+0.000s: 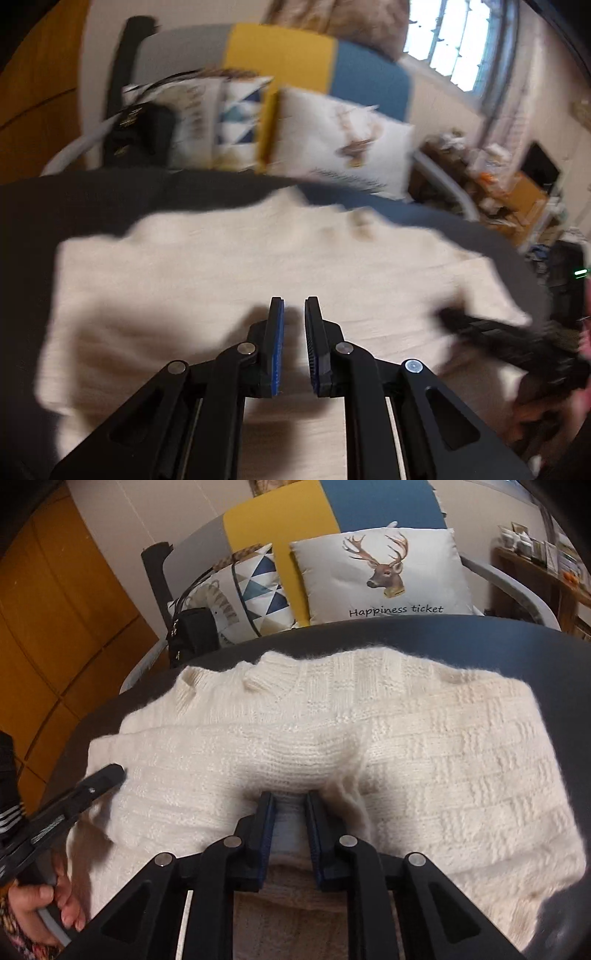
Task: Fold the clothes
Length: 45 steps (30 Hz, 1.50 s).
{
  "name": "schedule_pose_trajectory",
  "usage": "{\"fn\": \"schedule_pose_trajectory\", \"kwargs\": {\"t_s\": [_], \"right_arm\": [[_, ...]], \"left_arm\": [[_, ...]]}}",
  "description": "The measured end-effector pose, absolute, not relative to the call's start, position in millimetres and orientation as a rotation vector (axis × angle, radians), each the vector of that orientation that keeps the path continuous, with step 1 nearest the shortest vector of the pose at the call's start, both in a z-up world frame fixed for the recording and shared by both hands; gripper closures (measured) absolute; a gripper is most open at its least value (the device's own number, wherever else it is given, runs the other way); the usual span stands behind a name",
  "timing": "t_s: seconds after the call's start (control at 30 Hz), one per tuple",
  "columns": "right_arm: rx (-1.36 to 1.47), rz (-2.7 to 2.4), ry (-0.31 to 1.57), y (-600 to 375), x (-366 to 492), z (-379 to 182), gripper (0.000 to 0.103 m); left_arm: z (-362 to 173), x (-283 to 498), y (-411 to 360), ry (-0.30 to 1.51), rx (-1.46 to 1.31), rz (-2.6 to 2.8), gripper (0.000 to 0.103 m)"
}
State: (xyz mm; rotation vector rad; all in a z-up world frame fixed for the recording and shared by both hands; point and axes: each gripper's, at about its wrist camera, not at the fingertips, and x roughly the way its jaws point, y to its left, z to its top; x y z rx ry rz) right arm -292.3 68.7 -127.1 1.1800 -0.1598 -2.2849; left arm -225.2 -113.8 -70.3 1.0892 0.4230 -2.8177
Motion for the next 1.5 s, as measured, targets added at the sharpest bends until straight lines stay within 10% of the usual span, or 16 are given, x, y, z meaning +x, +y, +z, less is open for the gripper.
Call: {"fn": "schedule_pose_trajectory", "kwargs": {"t_s": [0.4, 0.67, 1.2, 1.5], "right_arm": [[1.171, -2.364, -0.010, 54, -285, -126, 0.087], [1.174, -2.390, 0.004, 53, -283, -126, 0.087], [1.155, -2.365, -0.035, 58, -284, -128, 0.087], [1.137, -2.371, -0.024, 58, -282, -129, 0.087]], "left_arm": [[-88, -238, -134, 0.342, 1.196, -2.777, 0.092], [-112, -200, -269, 0.720, 1.082, -2.545, 0.100], [-98, -240, -200, 0.394, 1.151, -2.632, 0.097], [-86, -196, -266, 0.505, 1.035, -2.466, 0.096]]}}
